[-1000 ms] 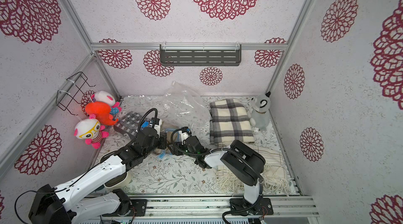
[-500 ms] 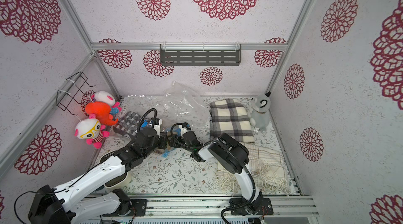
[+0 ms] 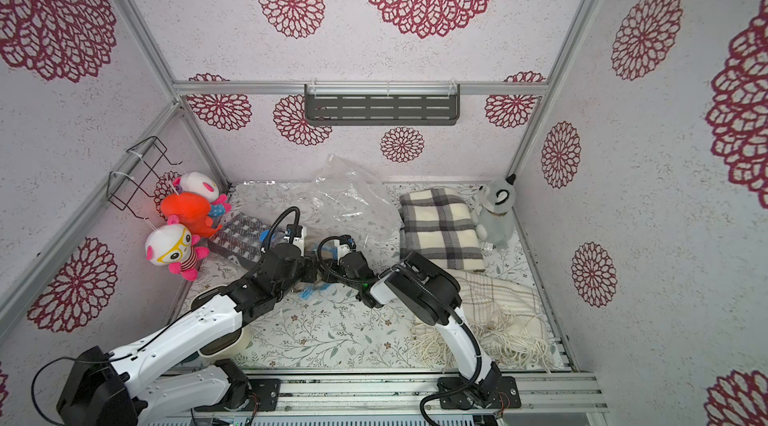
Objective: Take the scarf out of the vacuum bag
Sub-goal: Take out the scarf from the vacuum bag.
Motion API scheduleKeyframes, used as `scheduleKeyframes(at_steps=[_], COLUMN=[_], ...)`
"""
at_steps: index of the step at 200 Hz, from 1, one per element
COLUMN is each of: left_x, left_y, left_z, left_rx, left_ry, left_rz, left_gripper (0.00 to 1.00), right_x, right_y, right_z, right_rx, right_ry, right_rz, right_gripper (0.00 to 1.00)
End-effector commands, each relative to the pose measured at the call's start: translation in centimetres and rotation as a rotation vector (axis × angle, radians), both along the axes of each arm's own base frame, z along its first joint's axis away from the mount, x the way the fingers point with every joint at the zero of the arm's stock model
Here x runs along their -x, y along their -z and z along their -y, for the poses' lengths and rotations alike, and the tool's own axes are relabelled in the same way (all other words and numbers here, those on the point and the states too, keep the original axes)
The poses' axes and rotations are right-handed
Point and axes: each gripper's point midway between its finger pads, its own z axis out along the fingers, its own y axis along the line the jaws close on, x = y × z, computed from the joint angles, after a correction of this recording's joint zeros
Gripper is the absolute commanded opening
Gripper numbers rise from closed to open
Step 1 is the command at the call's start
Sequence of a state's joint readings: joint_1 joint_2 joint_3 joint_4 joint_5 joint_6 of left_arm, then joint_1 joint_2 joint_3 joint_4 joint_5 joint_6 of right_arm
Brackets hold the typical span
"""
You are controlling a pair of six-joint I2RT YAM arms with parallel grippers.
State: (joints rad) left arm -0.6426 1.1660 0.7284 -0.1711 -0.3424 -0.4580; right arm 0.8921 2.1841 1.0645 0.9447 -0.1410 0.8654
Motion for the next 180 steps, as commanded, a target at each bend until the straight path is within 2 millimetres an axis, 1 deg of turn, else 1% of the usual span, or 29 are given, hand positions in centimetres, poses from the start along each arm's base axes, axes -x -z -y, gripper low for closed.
scheduleKeyframes(at_steps=[1, 12, 28, 40, 59, 77, 91, 111, 121, 130, 144, 152, 161, 170, 180], left_x=[-1.8, -2.3, -3.0, -3.4, -3.9, -4.7, -5.3, -5.7, -5.9, -6.0, -6.1, -6.2, -6.5, -6.7, -7.0], left_y=[0.6, 1.4, 2.1, 2.2, 2.2, 2.7, 3.3, 3.1, 2.6, 2.0, 0.9, 0.2, -0.3, -0.3, 0.1], left_z=[-0.7, -0.9, -1.2, -1.3, -2.3, -2.8, -2.8, -2.5, -2.2, -1.7, 0.4, 1.4, 1.9, 2.2, 2.3], left_rx=[-0.002, -0.010, -0.006, 0.000, -0.001, 0.005, -0.010, 0.003, 0.019, 0.043, 0.128, 0.174, 0.187, 0.181, 0.169], left_ry=[-0.050, -0.060, -0.063, -0.061, -0.082, -0.086, -0.090, -0.082, -0.072, -0.050, 0.038, 0.075, 0.091, 0.104, 0.096], left_rz=[0.017, -0.001, -0.018, -0.022, -0.021, -0.033, -0.048, -0.037, -0.029, -0.022, 0.006, 0.023, 0.032, 0.028, 0.020], left_gripper=[0.00, 0.00, 0.00, 0.00, 0.00, 0.00, 0.00, 0.00, 0.00, 0.00, 0.00, 0.00, 0.00, 0.00, 0.00], right_x=[0.4, 0.8, 1.4, 1.6, 2.3, 2.8, 3.4, 4.3, 4.6, 4.8, 4.7, 4.9, 5.0, 5.1, 5.5], right_y=[-4.7, -4.9, -4.6, -4.4, -4.2, -5.0, -5.6, -5.2, -4.5, -4.3, -3.7, -3.2, -3.1, -3.0, -3.5], right_z=[0.6, 0.9, 1.3, 2.0, 3.4, 4.5, 4.5, 4.5, 4.5, 4.5, 4.5, 3.8, 2.9, 2.7, 2.6], right_rx=[-0.044, -0.026, 0.014, 0.029, 0.077, 0.071, 0.091, 0.219, 0.276, 0.295, 0.344, 0.374, 0.399, 0.417, 0.423], right_ry=[-0.027, -0.036, -0.053, -0.049, -0.044, -0.043, -0.058, -0.051, -0.050, -0.052, -0.032, -0.064, -0.098, -0.093, -0.085], right_rz=[0.081, 0.088, 0.086, 0.079, 0.076, 0.078, 0.094, 0.137, 0.154, 0.169, 0.181, 0.194, 0.210, 0.232, 0.266], right_gripper=[0.00, 0.00, 0.00, 0.00, 0.00, 0.00, 0.00, 0.00, 0.00, 0.00, 0.00, 0.00, 0.00, 0.00, 0.00])
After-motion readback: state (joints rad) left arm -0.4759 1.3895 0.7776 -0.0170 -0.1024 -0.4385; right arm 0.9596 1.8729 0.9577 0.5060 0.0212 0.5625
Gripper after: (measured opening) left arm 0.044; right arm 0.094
